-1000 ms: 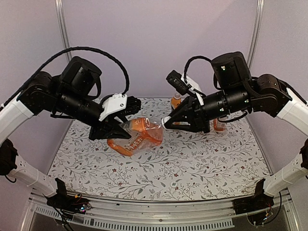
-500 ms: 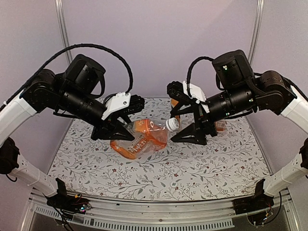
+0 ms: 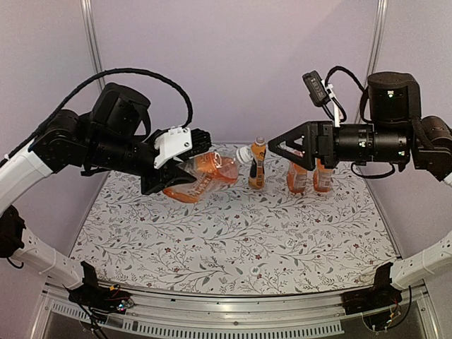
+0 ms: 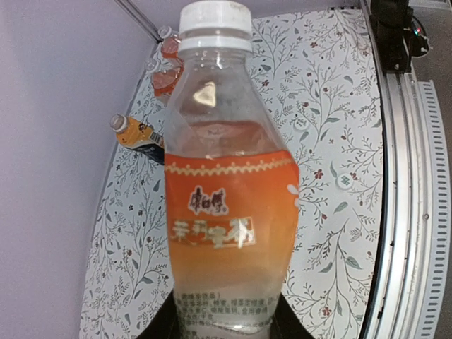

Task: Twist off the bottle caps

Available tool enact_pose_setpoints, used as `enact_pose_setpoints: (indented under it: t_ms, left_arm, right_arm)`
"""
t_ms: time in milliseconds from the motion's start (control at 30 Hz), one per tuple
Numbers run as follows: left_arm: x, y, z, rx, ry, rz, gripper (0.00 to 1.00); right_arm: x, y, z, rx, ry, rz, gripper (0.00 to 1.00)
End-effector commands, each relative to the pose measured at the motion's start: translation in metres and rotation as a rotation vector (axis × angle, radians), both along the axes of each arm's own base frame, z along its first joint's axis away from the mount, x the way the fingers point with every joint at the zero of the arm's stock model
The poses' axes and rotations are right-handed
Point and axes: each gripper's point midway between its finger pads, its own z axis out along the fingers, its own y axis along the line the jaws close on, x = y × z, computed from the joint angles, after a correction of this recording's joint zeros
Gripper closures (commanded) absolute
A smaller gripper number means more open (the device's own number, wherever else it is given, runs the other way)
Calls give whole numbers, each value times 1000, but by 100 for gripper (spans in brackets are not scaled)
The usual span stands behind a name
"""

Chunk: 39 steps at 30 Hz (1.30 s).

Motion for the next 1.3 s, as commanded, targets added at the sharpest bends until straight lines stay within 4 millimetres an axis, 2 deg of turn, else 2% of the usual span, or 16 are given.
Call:
enact_pose_setpoints:
  t_ms: [0, 133, 233, 300, 400, 467, 633, 733, 900, 1000, 1033, 1167, 1200, 1267]
  left_arm:
    - [10, 5, 8, -16, -84, 42, 85]
    - [8, 5, 9, -23, -86, 35, 85]
    - [7, 7, 9, -25, -83, 33, 85]
    - [7, 7, 9, -25, -82, 32, 85]
    - [6, 7, 9, -25, -81, 29, 85]
    - [5, 6, 9, -27, -77, 25, 85]
    - [3, 5, 6, -20, -68, 14, 85]
    - [3, 4, 7, -23, -67, 14, 85]
    - [3, 3, 7, -21, -64, 11, 85]
    - [-2, 2, 4, -20, -38, -13, 85]
    - [-7, 1, 3, -17, -17, -33, 85]
    - [-47, -1, -2, 2, 136, -208, 86]
    - [-57, -1, -3, 3, 175, -245, 86]
    - [-73, 1, -5, 7, 237, -306, 86]
  right_arm:
    - [25, 17, -21, 92, 265, -188, 24]
    - [17, 44, -13, 109, 294, -85, 26]
    - [16, 63, -18, 88, 315, -33, 35]
    - [19, 67, -23, 77, 325, -27, 43]
    - [25, 68, -27, 74, 329, -33, 55]
    - [28, 68, -28, 75, 329, -37, 59]
    - [38, 63, -32, 78, 332, -61, 56]
    - [40, 61, -32, 77, 326, -60, 72]
    - [27, 67, -34, 62, 337, 24, 100]
    - [-1, 74, -35, 28, 318, 211, 100]
    - [-14, 75, -41, -20, 281, 282, 100]
    - [-60, 62, -78, -331, -164, 514, 100]
    - [-63, 57, -85, -388, -300, 573, 100]
    - [-63, 48, -91, -437, -419, 614, 100]
